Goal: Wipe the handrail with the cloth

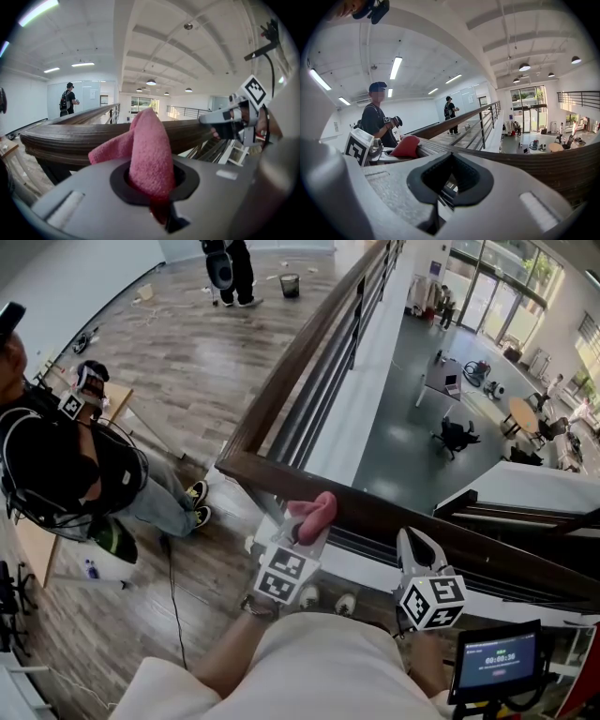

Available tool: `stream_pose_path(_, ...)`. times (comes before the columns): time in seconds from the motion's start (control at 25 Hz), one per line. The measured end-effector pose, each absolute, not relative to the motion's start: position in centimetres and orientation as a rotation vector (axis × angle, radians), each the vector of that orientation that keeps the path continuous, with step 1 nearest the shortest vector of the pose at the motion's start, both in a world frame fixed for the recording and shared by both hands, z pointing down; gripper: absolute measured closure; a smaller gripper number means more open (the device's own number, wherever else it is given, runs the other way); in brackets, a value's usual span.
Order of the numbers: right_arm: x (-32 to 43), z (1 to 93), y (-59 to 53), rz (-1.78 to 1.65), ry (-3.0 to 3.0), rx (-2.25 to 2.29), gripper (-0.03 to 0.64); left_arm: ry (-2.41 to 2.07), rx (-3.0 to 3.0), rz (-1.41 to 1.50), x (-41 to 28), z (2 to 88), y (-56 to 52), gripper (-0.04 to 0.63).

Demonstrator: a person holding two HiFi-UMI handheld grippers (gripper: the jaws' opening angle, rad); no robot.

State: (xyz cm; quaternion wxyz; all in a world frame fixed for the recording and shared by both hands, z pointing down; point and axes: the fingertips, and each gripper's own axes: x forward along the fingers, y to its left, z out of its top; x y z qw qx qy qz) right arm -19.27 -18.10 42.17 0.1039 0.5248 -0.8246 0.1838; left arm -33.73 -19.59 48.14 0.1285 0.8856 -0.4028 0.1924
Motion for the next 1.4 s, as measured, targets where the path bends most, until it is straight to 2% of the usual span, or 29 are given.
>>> stream_pose_path(0.84, -19.7, 42.1, -18.1, 0.546, -2.46, 1.539, 0.614, -1.096, 2.623, 0.578, -32.2, 47.6, -18.9, 0.557)
stream_pose_path(1.4, -19.9, 41.9, -18.1, 0.542, -2.479, 1.528, 0.614, -1.32, 2.725, 0.444, -33.9, 42.1, -20.4, 0.558)
